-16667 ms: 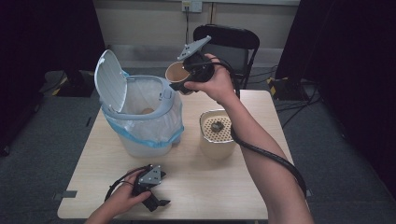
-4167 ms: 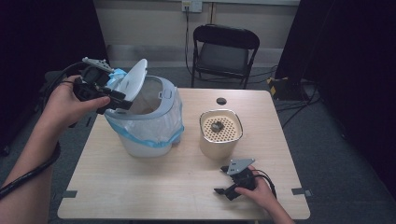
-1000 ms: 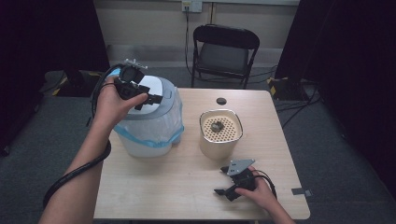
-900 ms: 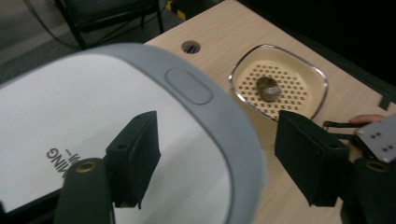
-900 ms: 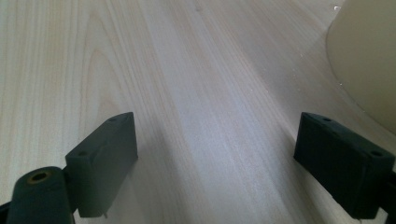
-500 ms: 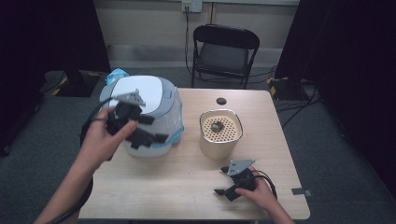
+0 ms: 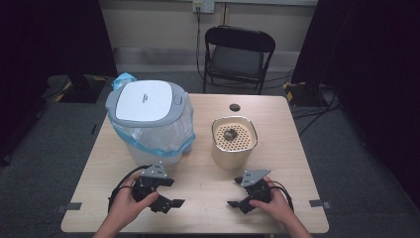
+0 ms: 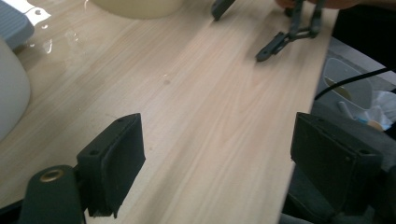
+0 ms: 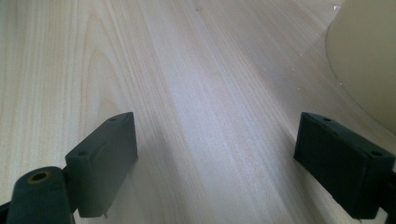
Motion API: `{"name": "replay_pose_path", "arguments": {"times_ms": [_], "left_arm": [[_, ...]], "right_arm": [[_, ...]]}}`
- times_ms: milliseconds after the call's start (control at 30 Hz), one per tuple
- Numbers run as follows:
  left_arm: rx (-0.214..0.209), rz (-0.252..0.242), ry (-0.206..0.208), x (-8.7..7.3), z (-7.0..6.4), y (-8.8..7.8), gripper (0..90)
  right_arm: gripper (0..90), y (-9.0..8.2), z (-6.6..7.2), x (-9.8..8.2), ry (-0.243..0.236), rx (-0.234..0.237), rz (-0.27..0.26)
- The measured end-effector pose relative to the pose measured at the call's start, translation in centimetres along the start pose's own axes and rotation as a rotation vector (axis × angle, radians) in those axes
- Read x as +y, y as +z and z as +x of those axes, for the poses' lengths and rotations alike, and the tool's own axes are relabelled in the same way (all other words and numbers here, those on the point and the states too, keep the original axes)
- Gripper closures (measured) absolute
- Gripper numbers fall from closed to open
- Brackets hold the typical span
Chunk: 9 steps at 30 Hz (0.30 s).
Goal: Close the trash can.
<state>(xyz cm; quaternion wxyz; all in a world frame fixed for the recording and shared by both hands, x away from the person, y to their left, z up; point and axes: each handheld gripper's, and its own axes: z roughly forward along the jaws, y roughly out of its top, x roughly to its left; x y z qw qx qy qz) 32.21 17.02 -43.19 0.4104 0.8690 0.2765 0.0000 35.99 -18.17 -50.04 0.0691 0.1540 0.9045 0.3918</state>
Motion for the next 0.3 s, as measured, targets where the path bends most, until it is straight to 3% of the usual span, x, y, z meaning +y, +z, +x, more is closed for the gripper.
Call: {"name": "replay_pose_path", "arguments": {"times_ms": [300], "left_arm": [[0.01, 0.023, 0.046, -2.1, 0.4, 3.4, 17.1]], "right_arm": [[12.4, 0.0, 0.0, 0.0, 0.0, 0.0, 0.0]]}}
